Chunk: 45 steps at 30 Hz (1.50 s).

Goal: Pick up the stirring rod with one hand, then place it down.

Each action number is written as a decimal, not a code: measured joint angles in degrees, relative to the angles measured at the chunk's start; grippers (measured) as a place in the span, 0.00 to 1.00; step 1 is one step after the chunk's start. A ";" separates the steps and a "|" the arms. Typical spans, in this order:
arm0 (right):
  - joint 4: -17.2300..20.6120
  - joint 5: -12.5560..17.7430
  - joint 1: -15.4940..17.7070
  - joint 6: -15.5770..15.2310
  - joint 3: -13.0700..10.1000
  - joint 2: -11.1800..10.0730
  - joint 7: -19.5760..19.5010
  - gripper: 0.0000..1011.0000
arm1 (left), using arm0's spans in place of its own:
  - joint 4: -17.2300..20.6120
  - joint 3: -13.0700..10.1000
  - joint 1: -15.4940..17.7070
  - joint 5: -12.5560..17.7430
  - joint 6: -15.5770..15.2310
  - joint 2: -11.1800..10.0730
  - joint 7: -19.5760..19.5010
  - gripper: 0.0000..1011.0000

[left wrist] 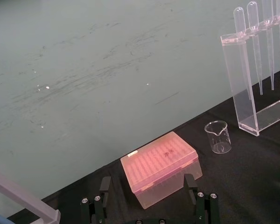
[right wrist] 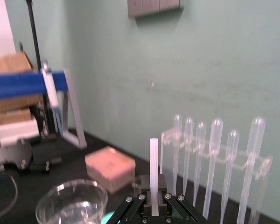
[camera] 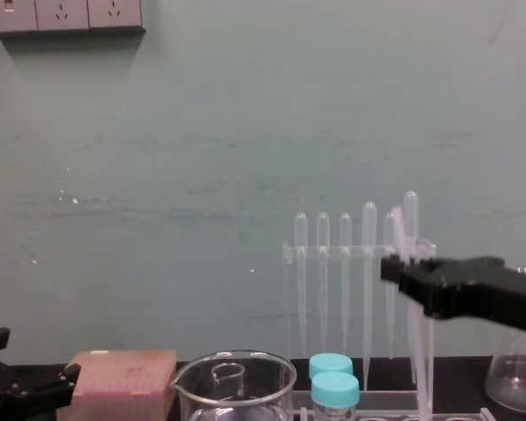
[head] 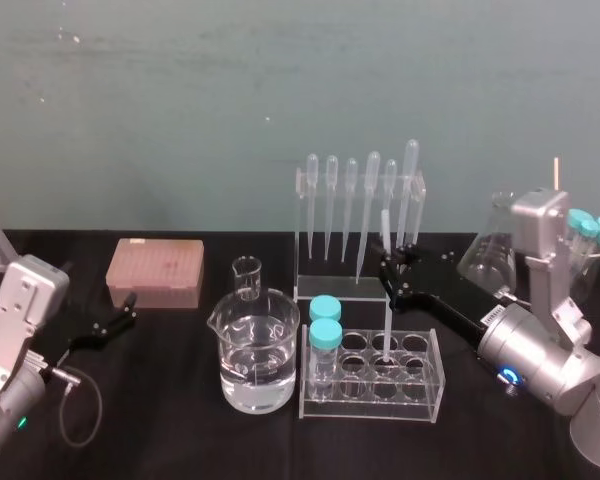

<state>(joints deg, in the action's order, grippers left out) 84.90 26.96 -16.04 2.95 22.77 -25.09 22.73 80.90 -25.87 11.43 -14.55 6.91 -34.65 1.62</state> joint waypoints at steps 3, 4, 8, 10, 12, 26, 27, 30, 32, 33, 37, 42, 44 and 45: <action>0.74 0.87 0.51 2.29 -1.39 0.62 0.78 0.07 | 0.00 0.00 0.00 0.00 0.00 0.00 0.00 0.99; 1.05 0.93 0.56 2.81 -1.74 0.73 0.95 0.07 | 0.00 0.01 0.00 0.00 0.00 0.00 0.00 0.99; 3.01 1.29 0.43 3.92 -3.18 0.77 1.80 0.07 | 0.00 0.00 0.00 0.00 0.00 0.00 0.00 0.99; 4.64 1.96 -0.07 3.75 -4.25 0.46 2.62 0.07 | 0.00 0.01 0.00 0.00 0.00 0.00 0.00 0.99; 6.13 2.86 -0.77 2.69 -5.04 0.00 3.40 0.07 | 0.00 0.00 0.00 0.00 0.00 0.00 0.00 0.99; 9.18 6.29 -3.23 -1.96 -6.90 -2.36 4.14 0.07 | 0.00 0.00 0.00 0.00 0.00 0.00 0.00 0.99; 9.19 6.32 -3.29 -2.03 -6.90 -2.48 4.09 0.07 | 0.00 0.01 0.00 0.00 0.00 0.00 0.00 0.99; 9.18 6.36 -3.39 -2.03 -6.83 -2.66 4.01 0.07 | 0.00 0.01 0.00 0.00 0.00 0.00 0.00 0.99; 9.09 6.44 -3.52 -2.04 -6.72 -2.75 3.98 0.07 | 0.00 0.01 0.00 0.00 0.00 0.00 0.00 0.99; 9.05 6.48 -3.54 -2.04 -6.68 -2.77 3.97 0.07 | 0.00 0.00 0.00 0.00 0.00 0.00 0.00 0.99; 8.81 6.60 -3.71 -2.03 -6.40 -2.92 4.00 0.07 | 0.00 0.00 0.00 0.00 0.00 0.00 0.00 0.99; 8.56 6.58 -3.93 -1.99 -6.07 -3.00 4.02 0.07 | 0.00 0.00 0.00 0.00 0.00 0.00 0.00 0.99; 8.45 6.56 -4.04 -1.97 -5.96 -3.01 4.03 0.07 | 0.00 0.00 0.00 0.00 0.00 0.00 0.00 0.99; 8.40 6.54 -4.08 -1.95 -5.92 -3.01 4.03 0.07 | 0.00 0.00 0.00 0.00 0.00 0.00 0.00 0.99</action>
<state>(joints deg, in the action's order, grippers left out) 93.30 33.50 -20.12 1.00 16.85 -28.10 26.76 80.90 -25.86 11.43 -14.55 6.91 -34.64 1.62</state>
